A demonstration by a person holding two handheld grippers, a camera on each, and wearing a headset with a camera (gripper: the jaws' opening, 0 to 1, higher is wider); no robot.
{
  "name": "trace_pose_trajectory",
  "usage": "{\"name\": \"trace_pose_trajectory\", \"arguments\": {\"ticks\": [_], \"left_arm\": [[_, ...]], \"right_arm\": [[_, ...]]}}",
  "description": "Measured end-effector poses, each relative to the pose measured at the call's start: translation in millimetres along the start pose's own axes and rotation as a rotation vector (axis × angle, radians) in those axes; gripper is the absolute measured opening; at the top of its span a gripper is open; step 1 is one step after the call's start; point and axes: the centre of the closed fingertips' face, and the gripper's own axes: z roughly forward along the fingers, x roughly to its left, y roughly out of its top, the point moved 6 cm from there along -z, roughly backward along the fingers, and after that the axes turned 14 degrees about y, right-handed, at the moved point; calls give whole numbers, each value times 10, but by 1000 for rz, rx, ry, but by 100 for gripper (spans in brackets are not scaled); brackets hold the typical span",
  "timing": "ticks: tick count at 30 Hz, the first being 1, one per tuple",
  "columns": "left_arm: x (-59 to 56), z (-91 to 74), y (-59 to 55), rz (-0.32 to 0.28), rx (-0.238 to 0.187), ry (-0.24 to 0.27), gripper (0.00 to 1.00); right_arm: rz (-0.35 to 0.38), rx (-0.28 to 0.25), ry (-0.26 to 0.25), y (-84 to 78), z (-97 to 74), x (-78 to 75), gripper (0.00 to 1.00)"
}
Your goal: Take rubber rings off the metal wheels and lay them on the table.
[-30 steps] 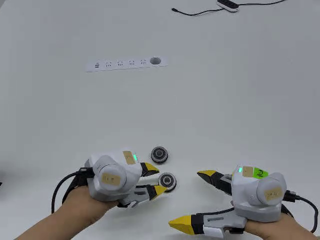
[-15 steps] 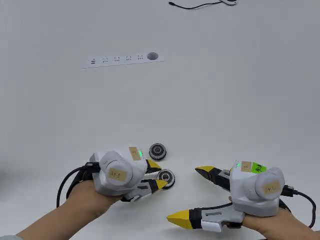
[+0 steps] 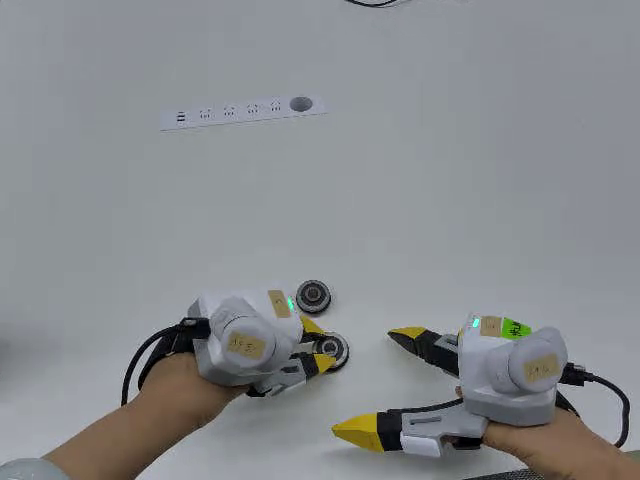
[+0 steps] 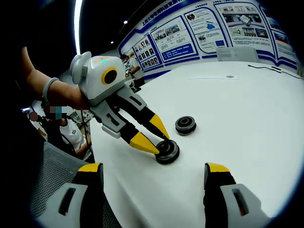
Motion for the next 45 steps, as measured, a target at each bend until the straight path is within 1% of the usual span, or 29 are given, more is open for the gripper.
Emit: {"name": "trace_pose_trajectory", "arguments": {"ticks": [7,12,24,27,34,38,40,42,44,45], "left_arm": [[-7,26,8,42,15,-10,16],[-2,32,10,51,15,-13,15],[-5,44,8,80,20,-26,14],[-3,46,7,86,22,-31,13],[7,50,5,92,23,-40,13],[10,48,3,94,21,-41,13],[10,47,3,97,20,-41,13],[13,46,1,97,20,-42,13],[15,46,1,98,19,-42,13],[15,45,1,98,18,-43,13]], "right_arm": [[5,-6,-1,-11,-1,-11,88],[10,-9,2,-16,7,-10,88],[52,-56,20,54,28,-10,87],[90,-74,39,91,36,-7,85],[128,-96,54,141,55,-26,84],[170,-109,65,151,71,-43,82],[201,-120,67,160,74,-56,80],[259,-147,74,177,77,-65,78],[277,-172,72,201,73,-87,77],[302,-181,76,207,70,-95,77]]}}
